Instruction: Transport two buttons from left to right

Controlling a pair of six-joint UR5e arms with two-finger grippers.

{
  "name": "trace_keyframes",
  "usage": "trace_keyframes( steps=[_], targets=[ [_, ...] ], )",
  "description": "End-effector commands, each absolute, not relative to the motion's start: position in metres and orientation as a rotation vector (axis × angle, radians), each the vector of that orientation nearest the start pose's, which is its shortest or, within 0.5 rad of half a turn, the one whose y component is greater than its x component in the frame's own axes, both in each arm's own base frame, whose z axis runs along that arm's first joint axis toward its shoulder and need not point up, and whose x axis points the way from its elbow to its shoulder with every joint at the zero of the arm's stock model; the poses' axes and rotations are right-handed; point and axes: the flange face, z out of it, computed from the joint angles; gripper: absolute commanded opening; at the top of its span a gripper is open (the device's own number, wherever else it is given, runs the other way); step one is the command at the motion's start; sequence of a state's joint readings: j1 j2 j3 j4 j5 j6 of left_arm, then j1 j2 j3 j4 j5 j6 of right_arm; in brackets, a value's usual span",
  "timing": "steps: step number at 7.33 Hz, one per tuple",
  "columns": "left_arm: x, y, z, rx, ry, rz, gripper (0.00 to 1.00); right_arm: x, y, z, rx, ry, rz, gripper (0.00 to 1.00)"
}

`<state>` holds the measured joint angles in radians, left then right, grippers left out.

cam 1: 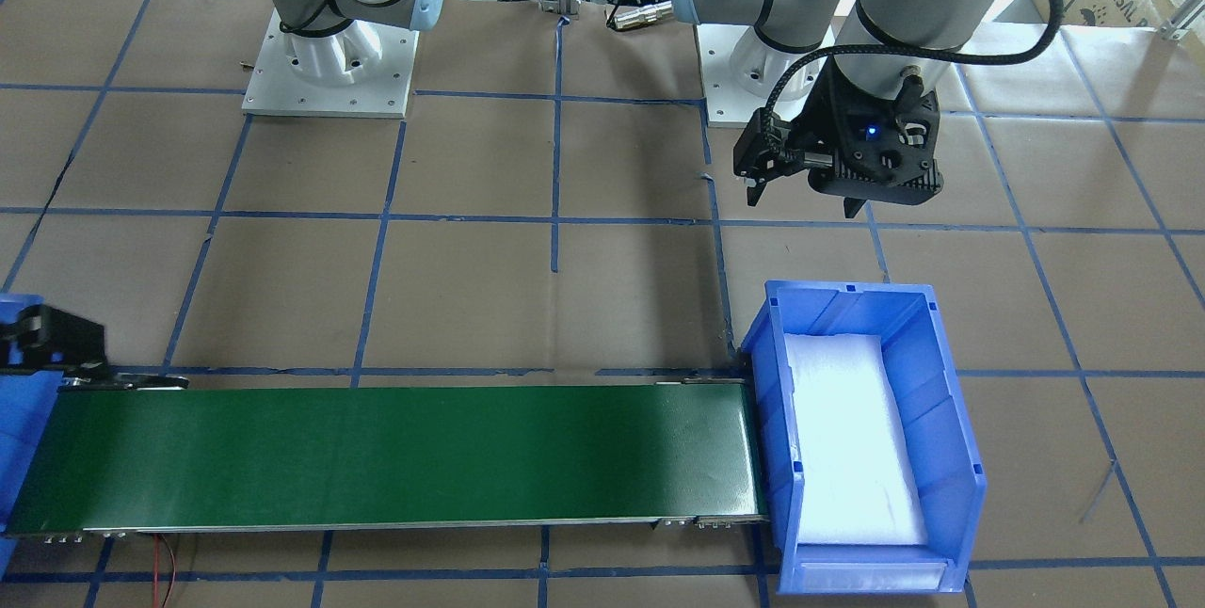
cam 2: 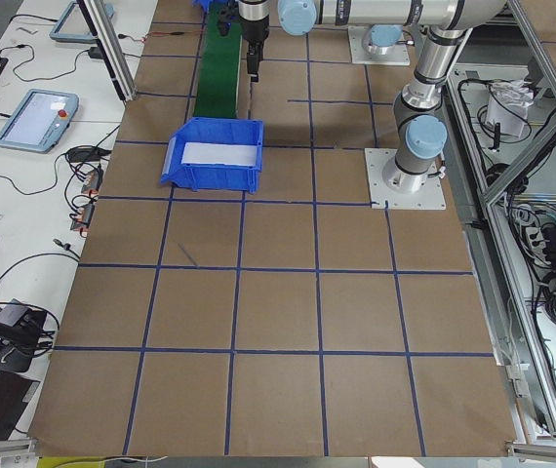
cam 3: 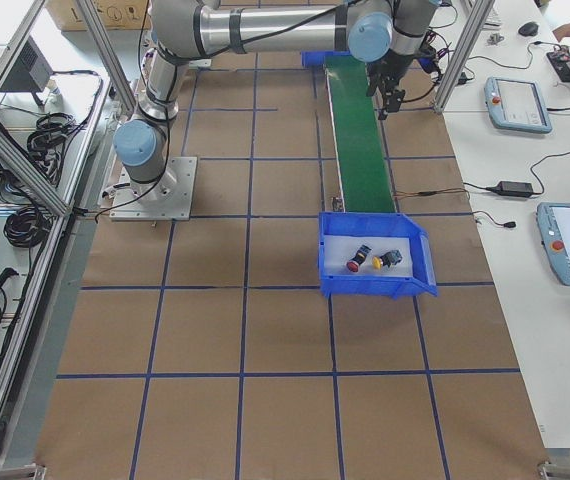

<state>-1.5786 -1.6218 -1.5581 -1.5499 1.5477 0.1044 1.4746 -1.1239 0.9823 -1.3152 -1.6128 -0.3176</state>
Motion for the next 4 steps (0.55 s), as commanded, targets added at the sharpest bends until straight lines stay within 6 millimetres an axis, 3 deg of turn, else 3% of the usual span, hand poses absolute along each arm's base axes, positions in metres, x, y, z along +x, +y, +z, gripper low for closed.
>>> trace_keyframes(
  steps=[1,2,4],
  targets=[
    [-0.140,-0.510,0.472,0.179,3.160,0.025,1.00,0.153,-0.601,0.501,-0.409,3.123,0.196,1.00],
    [-0.140,-0.504,0.471,0.179,3.160,0.030,1.00,0.167,-0.588,0.490,-0.413,3.138,0.120,1.00],
    [-0.139,-0.506,0.469,0.177,3.161,0.032,1.00,0.171,-0.584,0.487,-0.212,3.177,0.053,1.00]
  ],
)
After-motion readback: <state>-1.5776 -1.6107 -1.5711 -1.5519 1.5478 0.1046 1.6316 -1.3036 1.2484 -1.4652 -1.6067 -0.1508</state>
